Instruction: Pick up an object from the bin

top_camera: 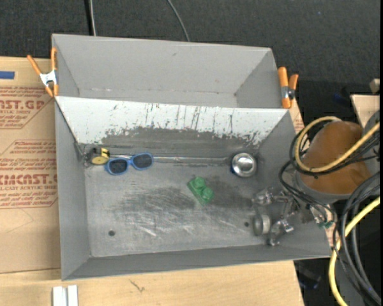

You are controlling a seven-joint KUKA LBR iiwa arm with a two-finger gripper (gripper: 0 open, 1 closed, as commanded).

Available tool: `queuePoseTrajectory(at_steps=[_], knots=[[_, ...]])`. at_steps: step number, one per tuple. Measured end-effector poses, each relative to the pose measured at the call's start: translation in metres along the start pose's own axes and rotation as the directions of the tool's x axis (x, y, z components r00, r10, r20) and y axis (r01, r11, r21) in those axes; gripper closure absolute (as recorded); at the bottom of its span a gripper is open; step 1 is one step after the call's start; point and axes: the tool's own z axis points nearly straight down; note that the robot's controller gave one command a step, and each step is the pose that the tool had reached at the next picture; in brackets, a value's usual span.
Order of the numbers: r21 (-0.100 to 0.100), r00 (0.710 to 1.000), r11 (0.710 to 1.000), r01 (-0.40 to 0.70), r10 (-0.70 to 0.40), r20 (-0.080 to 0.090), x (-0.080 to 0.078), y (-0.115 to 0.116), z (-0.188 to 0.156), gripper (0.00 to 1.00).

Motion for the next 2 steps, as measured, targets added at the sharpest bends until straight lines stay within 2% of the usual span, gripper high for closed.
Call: queuePoseTrajectory(at_steps=[1, 2], knots=[[-0.009, 0.980, 0.980, 0.197, -0.197, -0.014, -0.014, -0.004, -0.083, 1.00], [-0.006, 0.974, 0.974, 0.225, -0.225, -0.009, -0.019, 0.010, -0.233, 1.00]])
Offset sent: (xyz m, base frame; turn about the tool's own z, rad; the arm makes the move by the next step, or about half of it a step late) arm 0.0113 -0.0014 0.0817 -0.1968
